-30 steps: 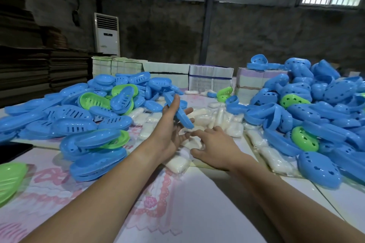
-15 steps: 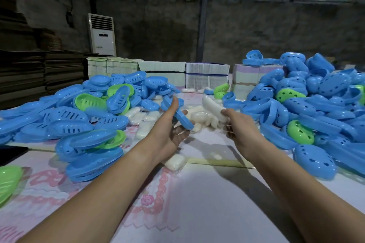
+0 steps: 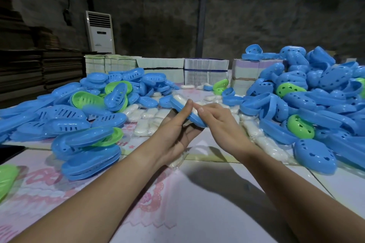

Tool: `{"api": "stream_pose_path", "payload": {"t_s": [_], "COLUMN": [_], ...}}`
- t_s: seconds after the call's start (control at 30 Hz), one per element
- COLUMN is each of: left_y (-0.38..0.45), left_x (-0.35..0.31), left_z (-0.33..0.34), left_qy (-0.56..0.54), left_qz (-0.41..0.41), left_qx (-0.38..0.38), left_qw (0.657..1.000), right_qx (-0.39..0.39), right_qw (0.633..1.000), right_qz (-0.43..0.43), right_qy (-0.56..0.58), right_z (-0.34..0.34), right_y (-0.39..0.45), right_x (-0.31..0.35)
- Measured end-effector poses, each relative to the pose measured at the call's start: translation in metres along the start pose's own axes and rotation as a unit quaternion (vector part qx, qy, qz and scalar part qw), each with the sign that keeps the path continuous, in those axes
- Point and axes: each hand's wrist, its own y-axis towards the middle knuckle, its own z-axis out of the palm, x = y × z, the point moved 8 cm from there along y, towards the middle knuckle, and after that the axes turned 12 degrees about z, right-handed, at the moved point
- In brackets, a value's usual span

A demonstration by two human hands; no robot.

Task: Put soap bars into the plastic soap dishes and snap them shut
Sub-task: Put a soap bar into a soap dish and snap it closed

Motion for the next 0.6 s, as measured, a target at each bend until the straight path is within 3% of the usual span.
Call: {"api": "stream_pose_path", "payload": {"t_s": [0.2, 0.3, 0.37, 0.43, 0.5, 0.6], "left_y": [0.001, 0.004, 0.005, 0.004, 0.006, 0.006], "left_x": [-0.003, 0.001, 0.005, 0.01, 0.014, 0.016], "left_z": [-0.002, -0.003, -0.004, -0.004, -0.005, -0.01], "left_qy": [0.002, -0.025, -0.038, -0.046, -0.037, -0.01], "left_qz": [0.011, -0.017, -0.037, -0.054, -0.056, -0.049], "left_qx": [-0.002, -0.02, -0.026, -0.03, -0.033, -0.037], "left_qw": [1.0, 0.999, 0.998, 0.997, 0.997, 0.998], "right_qx": [0.022, -0.038, -0.093, -0.115, -0.112, -0.114], "right_qw": [0.999, 0.995, 0.961, 0.896, 0.862, 0.852], "right_qz": [0.004, 0.05, 0.12, 0.198, 0.263, 0.281], "right_qy": [-0.029, -0.081, -0.233, -0.381, -0.419, -0.427], "right_z": [-0.01, -0.047, -0.077, -0.102, -0.118, -0.122], "right_y": [0.008, 0.022, 0.027, 0.021, 0.014, 0.015], "right_x": [-0.002, -0.013, -0.035, -0.065, -0.09, -0.106]}}
